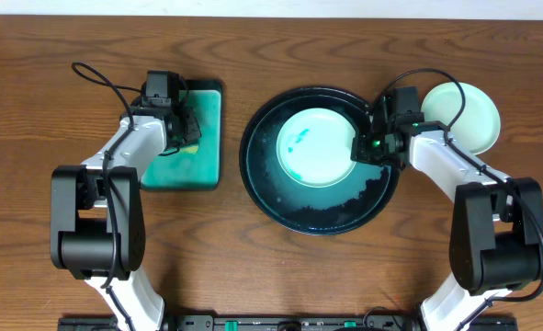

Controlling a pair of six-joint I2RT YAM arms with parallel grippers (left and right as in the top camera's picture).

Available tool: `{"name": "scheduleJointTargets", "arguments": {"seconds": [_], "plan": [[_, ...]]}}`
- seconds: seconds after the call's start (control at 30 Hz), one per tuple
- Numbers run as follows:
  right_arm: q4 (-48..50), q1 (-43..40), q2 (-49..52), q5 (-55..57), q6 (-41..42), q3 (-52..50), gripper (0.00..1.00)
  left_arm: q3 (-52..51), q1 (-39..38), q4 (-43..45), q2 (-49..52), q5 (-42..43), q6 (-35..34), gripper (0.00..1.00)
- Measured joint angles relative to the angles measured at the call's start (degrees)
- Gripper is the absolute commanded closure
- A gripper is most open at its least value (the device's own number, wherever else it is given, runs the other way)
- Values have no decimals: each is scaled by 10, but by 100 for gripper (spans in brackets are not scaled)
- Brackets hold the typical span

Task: Clean dirty plates on tray and stack at the side
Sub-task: 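Reach the right gripper to the remaining mint plate and grip its rim, then scrub the remaining mint plate with the left gripper's sponge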

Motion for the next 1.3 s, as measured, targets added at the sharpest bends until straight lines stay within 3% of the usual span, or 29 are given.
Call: {"name": "scheduleJointTargets", "arguments": {"seconds": [0.33,0.6,0.97,1.3], "plan": [[-13,11,14,18,1,1,99,-1,-1,-8,-14,-45,0,93],[3,11,15,25,1,1,99,-3,-4,-13,-165,-53,0,93],[5,11,16,26,-1,1,99,-3,-29,-14,-177,106,-40,93],[15,11,18,13,-40,1,99,-3,-163,35,-163,140,-60,93]]}}
